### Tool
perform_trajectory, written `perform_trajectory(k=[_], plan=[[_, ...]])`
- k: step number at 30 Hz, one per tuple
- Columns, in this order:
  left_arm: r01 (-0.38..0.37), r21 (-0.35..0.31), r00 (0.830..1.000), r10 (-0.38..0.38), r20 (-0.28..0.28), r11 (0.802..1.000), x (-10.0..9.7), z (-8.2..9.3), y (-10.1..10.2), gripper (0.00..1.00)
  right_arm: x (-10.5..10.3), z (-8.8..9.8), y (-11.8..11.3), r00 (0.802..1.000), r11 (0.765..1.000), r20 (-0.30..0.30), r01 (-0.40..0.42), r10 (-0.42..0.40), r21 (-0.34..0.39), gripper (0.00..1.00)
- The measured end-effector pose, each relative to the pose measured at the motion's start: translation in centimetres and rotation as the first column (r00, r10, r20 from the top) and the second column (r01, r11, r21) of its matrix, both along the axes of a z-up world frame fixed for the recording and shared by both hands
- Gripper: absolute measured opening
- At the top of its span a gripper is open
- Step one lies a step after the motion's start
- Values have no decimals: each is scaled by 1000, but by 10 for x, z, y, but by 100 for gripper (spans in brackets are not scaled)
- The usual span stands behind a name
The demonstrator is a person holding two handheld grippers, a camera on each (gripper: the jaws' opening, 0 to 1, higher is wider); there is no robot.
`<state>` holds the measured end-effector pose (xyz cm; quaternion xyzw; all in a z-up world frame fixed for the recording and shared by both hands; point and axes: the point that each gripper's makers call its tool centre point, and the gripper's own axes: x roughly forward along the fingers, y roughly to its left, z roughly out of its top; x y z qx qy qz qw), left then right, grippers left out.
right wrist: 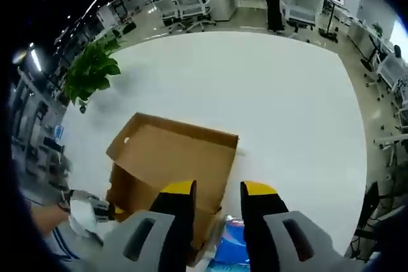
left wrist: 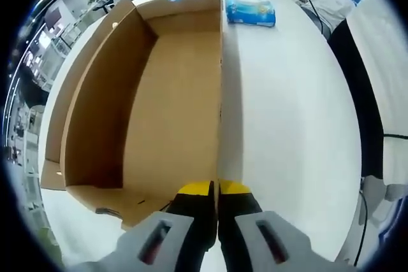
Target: Operate the shoe box by opening the lid, removing the specified soft item, and placing it in the target area until the item is outside and the box remains undamaged.
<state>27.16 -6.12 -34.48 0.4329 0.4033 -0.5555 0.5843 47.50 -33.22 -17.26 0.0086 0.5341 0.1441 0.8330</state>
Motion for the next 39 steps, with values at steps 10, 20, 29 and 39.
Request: perform_trajectory(k=[10, 20, 29, 39], plan=[[1, 2, 1000, -1, -7, 1000, 1, 0, -1, 0, 26, -37, -1, 997, 1000, -73, 20, -22, -19, 26], [-6, 11, 1000, 6, -20, 1000, 1, 0, -1, 0, 40, -70, 0, 994, 998, -100, 52, -54, -30, 26], [-12, 12, 1000, 13, -16, 1000, 1, -2, 1, 0, 53, -89, -1, 993, 997, -100, 62, -66, -49, 24], [-13, 14, 1000, 14, -19, 1000, 1, -2, 1, 0, 48, -106, 7, 987, 997, -141, 71, -76, -39, 19]])
